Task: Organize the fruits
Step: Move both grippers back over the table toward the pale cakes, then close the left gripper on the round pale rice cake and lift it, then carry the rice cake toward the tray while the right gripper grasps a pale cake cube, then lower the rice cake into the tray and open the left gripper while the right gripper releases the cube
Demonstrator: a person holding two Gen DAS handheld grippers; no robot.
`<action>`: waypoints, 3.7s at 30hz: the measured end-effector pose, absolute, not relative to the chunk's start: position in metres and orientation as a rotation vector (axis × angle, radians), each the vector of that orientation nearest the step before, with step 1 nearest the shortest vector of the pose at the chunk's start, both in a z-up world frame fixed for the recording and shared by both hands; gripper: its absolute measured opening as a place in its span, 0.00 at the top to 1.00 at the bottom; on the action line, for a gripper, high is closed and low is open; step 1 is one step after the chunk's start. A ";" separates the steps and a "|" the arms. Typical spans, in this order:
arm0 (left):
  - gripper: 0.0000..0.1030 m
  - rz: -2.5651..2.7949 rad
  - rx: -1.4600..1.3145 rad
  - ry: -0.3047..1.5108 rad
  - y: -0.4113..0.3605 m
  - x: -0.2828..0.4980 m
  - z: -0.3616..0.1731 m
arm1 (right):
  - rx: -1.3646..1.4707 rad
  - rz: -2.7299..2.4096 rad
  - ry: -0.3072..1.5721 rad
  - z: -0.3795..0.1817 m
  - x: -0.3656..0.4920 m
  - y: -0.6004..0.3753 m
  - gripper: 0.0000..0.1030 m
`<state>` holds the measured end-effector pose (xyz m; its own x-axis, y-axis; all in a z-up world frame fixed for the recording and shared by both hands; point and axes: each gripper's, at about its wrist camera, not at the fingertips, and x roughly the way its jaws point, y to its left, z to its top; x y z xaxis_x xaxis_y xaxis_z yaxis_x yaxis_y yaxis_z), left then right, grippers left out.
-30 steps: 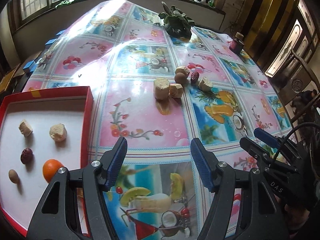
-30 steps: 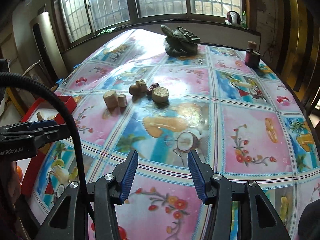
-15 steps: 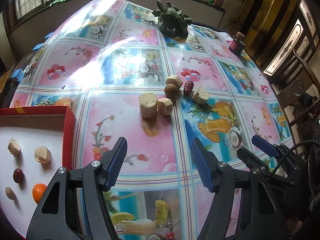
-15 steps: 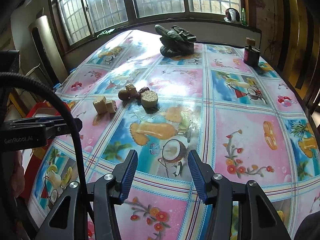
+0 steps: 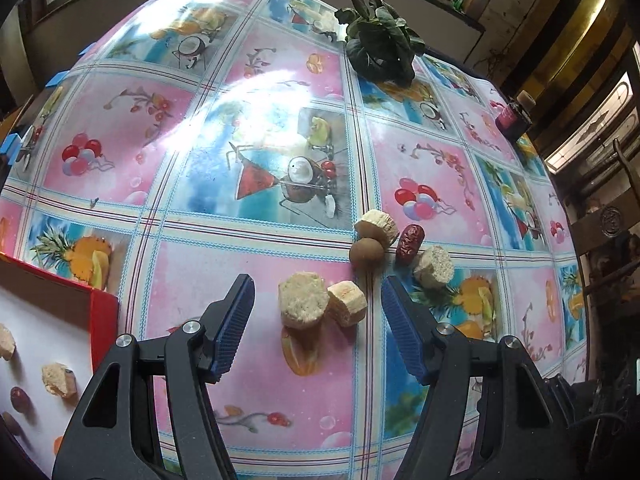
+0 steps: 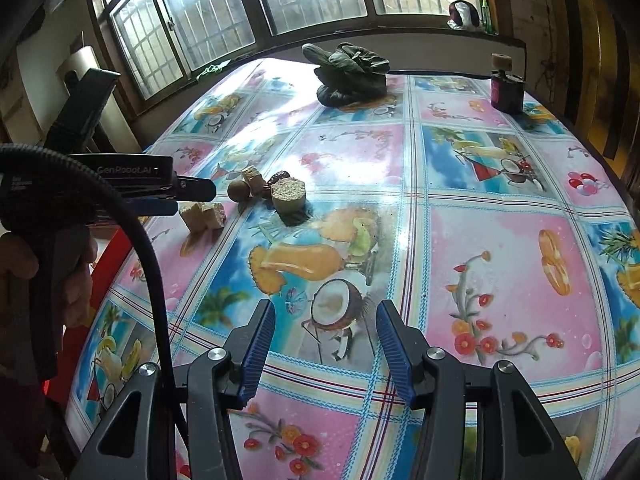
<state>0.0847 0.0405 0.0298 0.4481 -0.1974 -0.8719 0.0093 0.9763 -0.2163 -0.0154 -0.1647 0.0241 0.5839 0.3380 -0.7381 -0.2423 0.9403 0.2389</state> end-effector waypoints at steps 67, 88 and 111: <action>0.75 -0.064 -0.285 1.010 0.128 0.018 0.072 | -0.066 0.693 0.866 0.036 0.052 -0.029 0.58; 0.75 0.038 -0.310 0.977 0.193 -0.045 0.079 | -0.053 0.721 0.799 0.067 -0.001 -0.011 0.87; 0.75 0.141 -0.222 1.008 0.247 -0.119 0.049 | -0.150 0.948 0.816 0.069 -0.079 0.096 0.87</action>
